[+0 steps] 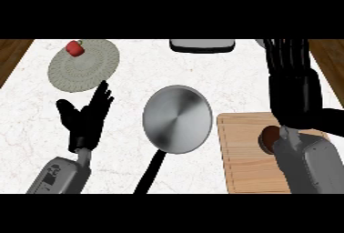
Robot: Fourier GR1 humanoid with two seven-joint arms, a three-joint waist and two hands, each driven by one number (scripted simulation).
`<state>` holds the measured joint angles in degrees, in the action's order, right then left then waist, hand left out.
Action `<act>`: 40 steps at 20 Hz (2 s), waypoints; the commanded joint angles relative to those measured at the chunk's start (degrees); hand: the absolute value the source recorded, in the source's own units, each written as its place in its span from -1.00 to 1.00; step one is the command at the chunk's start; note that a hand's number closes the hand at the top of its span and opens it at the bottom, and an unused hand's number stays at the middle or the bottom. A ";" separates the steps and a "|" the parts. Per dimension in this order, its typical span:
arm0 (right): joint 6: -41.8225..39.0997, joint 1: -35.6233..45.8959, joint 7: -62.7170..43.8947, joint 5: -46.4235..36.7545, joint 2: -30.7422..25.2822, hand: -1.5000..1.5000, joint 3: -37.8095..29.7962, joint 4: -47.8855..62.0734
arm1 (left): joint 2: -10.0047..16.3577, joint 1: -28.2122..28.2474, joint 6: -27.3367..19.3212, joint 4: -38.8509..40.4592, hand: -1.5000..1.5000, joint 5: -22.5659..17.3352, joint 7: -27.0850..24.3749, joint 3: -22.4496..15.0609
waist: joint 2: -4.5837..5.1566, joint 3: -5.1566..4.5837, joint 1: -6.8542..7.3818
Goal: Pick the cupcake from the cutting board and place it in the pan
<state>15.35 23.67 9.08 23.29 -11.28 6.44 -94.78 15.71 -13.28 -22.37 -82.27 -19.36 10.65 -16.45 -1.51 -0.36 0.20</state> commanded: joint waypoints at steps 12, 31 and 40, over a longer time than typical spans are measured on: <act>-22.49 -28.28 13.45 -9.83 -29.27 -1.00 -13.17 5.76 | 9.01 4.07 5.16 -7.14 0.00 -2.44 -2.36 9.12 | 0.96 0.45 -2.69; -27.53 -17.75 5.75 -34.87 -44.13 -1.00 -7.16 8.19 | 6.45 1.41 6.91 -6.67 0.00 0.01 -0.52 9.52 | 1.76 0.31 1.08; -43.46 -15.39 -5.37 -40.65 -48.56 -1.00 3.96 3.95 | 6.42 4.77 7.66 -8.84 0.00 1.06 -0.21 9.18 | 1.49 0.29 0.72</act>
<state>-21.67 7.66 6.68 -15.32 -57.44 6.61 -89.12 21.45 -9.53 -14.62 -89.72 -18.73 9.27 -7.58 0.17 -0.07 1.20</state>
